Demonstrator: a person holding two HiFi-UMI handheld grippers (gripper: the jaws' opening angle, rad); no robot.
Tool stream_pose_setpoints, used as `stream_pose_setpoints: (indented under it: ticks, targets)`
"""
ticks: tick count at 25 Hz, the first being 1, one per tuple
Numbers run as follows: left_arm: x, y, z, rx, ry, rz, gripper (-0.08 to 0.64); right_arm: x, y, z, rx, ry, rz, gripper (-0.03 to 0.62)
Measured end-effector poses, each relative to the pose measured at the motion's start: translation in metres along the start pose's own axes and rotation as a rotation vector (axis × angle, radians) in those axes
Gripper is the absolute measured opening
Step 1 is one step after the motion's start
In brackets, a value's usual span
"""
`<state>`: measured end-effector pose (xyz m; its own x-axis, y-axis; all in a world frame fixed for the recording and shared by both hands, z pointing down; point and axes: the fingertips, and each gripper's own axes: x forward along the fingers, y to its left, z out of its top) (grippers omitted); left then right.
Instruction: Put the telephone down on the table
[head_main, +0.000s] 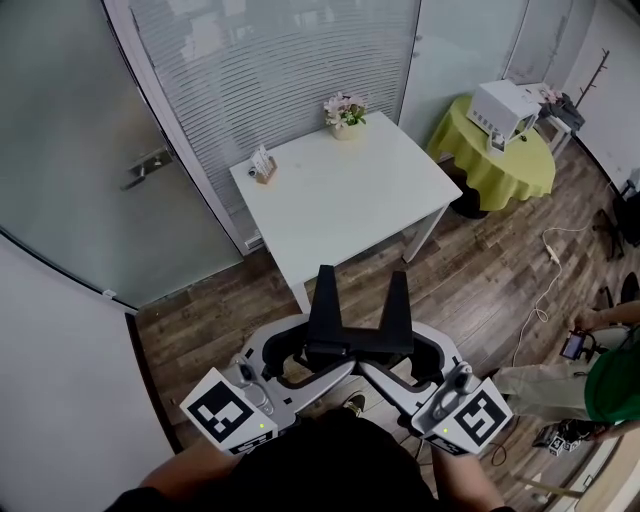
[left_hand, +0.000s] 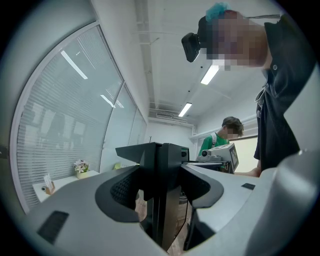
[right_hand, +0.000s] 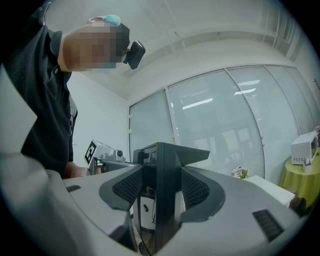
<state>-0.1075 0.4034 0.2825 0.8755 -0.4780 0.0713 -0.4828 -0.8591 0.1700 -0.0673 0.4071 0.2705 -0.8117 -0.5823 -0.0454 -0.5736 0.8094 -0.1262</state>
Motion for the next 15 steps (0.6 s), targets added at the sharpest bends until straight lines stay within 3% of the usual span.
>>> stream_pose_setpoints:
  ticks: [15]
  targets:
    - [0.079,-0.027,0.005,0.013,-0.005,0.018,0.259,-0.056,-0.059,0.016,0.008,-0.014,0.034,0.250]
